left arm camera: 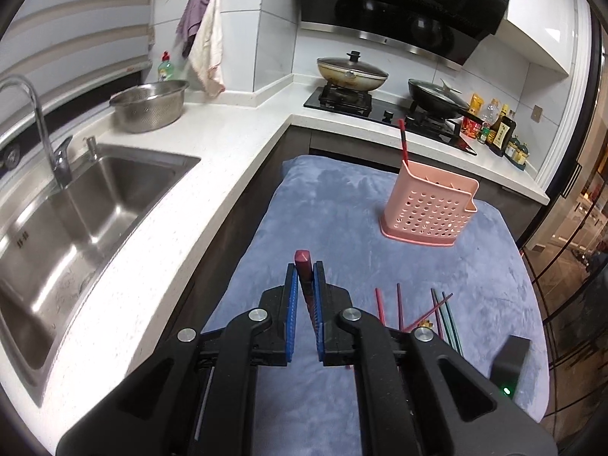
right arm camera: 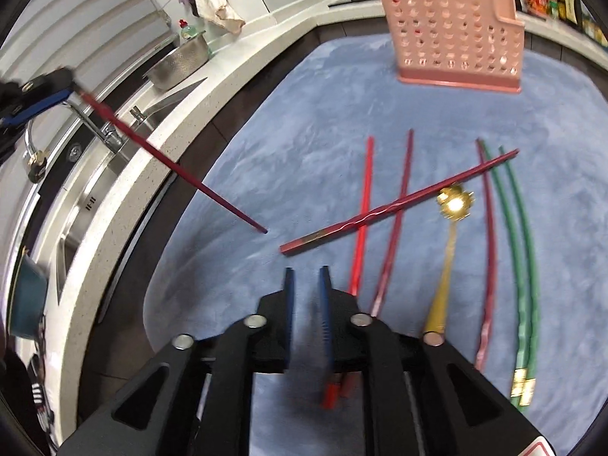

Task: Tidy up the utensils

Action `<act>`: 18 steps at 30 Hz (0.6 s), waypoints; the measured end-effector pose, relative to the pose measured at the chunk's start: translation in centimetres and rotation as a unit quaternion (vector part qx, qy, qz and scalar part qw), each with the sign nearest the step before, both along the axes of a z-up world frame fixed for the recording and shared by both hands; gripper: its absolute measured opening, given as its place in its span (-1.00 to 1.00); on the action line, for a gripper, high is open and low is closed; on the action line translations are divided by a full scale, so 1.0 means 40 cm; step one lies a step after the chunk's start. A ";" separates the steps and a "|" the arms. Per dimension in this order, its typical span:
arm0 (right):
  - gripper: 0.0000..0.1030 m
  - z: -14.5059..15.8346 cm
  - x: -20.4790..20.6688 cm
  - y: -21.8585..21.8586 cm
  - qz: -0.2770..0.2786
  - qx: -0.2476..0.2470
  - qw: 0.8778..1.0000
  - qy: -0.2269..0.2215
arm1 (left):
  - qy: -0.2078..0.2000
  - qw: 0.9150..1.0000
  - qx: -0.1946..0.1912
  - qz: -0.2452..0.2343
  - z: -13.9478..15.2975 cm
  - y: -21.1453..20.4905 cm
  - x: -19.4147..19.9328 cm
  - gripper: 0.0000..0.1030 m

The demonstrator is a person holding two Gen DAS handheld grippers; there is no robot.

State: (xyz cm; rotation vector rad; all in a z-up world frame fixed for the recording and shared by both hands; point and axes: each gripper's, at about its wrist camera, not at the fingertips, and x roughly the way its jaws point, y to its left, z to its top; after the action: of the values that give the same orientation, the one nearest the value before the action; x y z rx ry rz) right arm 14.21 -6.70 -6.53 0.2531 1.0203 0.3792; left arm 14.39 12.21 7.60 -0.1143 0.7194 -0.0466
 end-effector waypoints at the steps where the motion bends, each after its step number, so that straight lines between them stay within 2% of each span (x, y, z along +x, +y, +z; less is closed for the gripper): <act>1: -0.55 -0.005 0.004 0.006 -0.003 0.004 1.000 0.003 | 0.001 1.000 -0.001 0.001 -0.003 0.008 -0.006 -0.85; 7: -0.54 -0.034 0.033 0.040 -0.011 0.003 1.000 0.017 | 0.003 1.000 -0.010 -0.001 -0.006 0.032 -0.022 -0.84; 15: -0.53 -0.087 0.086 0.033 -0.052 0.042 0.996 0.054 | 0.000 1.000 -0.016 -0.010 0.002 0.044 -0.028 -0.85; 18: -0.35 -0.102 0.103 0.026 -0.073 0.051 0.994 0.063 | 0.000 1.000 -0.017 -0.014 -0.001 0.046 -0.029 -0.85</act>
State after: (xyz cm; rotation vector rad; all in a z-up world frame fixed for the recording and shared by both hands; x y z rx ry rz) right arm 18.33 -5.65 -10.60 0.4463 1.1012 0.2861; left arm 13.24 14.06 7.57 -0.1370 0.7202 -0.0861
